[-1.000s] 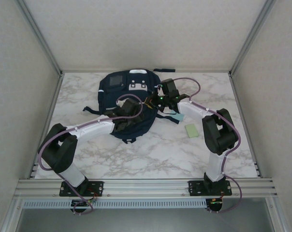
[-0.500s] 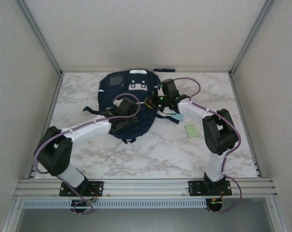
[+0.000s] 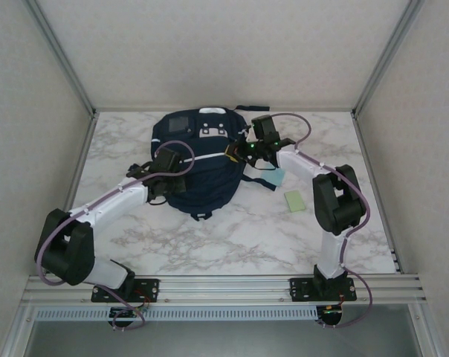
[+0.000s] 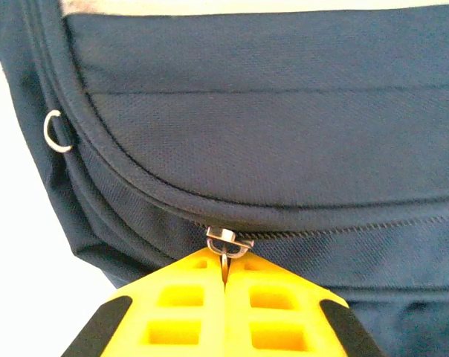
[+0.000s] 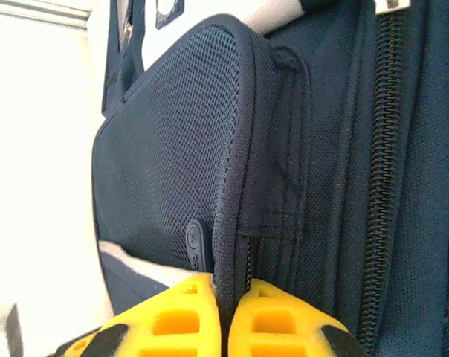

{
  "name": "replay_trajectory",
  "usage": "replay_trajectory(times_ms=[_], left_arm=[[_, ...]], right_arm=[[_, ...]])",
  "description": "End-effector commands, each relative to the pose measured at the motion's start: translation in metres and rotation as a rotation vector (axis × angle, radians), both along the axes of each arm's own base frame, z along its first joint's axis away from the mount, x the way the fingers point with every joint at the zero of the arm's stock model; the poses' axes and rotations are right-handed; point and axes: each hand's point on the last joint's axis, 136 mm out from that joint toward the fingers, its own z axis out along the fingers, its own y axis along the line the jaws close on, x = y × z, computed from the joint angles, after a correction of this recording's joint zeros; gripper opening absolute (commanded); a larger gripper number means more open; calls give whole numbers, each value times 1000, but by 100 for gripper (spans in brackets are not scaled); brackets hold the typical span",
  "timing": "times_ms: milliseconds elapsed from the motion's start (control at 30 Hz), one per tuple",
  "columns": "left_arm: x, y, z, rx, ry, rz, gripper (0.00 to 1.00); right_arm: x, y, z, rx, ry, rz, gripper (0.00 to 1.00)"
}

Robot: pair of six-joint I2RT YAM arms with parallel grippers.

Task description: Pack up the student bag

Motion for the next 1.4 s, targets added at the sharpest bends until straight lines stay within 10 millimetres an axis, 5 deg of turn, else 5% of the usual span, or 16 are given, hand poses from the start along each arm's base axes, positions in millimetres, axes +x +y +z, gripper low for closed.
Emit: replay_trajectory(times_ms=[0, 67, 167, 267, 500, 700, 900, 1067, 1233, 1367], left_arm=[[-20, -43, 30, -106, -13, -197, 0], [-25, -62, 42, -138, -25, -252, 0], [-25, -89, 54, -203, -40, -300, 0], [-18, -109, 58, -238, -51, -318, 0], [-3, -130, 53, -239, -53, -345, 0], [-9, -132, 56, -224, -60, -377, 0], [-14, -117, 53, -179, -65, -355, 0], [-12, -94, 45, -94, -61, -306, 0], [-3, -18, 22, 151, -7, -149, 0], [-6, 23, 11, 203, 28, -84, 0]], right_arm=[[53, -16, 23, -16, -139, -47, 0], [62, -19, 26, -29, -136, -54, 12], [59, -27, 39, -56, -138, -68, 46], [39, -42, 43, -92, -104, -101, 58], [-26, -56, 39, -23, -4, -139, 59], [-41, -23, 32, 35, 21, -98, 58], [-30, 15, 16, 59, 49, -63, 46], [-25, 9, 10, 25, 16, -99, 1], [-27, 5, 13, 10, -14, -95, 0], [-27, 7, 17, -7, -32, -62, 0]])
